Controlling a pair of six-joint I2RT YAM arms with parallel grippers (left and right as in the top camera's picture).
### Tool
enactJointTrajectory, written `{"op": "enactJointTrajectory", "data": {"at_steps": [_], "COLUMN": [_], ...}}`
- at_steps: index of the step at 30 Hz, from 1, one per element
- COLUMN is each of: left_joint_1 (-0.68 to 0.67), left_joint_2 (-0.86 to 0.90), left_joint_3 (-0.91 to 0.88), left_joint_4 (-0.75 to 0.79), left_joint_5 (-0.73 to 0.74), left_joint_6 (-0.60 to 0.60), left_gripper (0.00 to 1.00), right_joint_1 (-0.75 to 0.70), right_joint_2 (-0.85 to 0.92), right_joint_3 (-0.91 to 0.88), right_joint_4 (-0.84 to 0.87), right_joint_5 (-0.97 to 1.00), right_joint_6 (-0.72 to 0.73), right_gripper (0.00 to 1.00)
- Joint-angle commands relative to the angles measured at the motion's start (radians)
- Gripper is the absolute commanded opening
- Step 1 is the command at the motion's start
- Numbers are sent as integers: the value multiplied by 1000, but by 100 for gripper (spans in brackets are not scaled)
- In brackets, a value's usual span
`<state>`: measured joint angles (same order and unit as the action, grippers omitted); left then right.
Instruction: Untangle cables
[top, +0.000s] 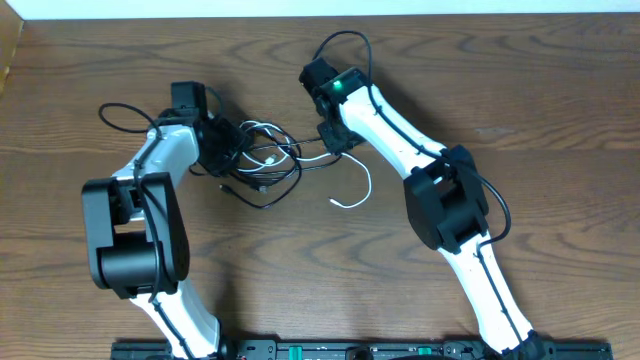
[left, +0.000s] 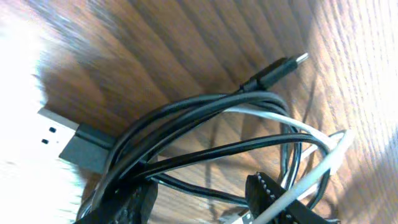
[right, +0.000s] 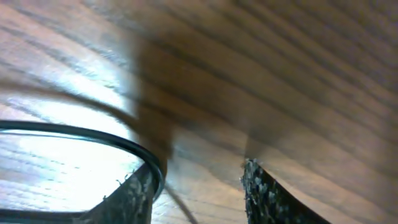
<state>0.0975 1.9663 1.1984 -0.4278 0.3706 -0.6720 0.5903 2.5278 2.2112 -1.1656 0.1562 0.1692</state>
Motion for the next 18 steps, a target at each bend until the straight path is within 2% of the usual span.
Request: {"op": "enactJointTrajectory", "data": {"at_steps": [1, 11, 18], "left_joint_1": [108, 235, 238], "left_joint_2": [116, 115, 115], "left_joint_3": [-85, -84, -83], "left_joint_4": [-51, -62, -37], "left_joint_5": [-275, -243, -94], "left_joint_6": [51, 51, 83], "left_gripper": [54, 54, 54], "right_joint_1": [-108, -325, -451], "right_joint_2": [78, 78, 78], "right_joint_3": [-64, -143, -216], "right_joint_4": [-20, 11, 39], "right_joint_5": [167, 167, 91], "right_joint_6": [-29, -29, -29], "right_gripper": [42, 43, 43]}}
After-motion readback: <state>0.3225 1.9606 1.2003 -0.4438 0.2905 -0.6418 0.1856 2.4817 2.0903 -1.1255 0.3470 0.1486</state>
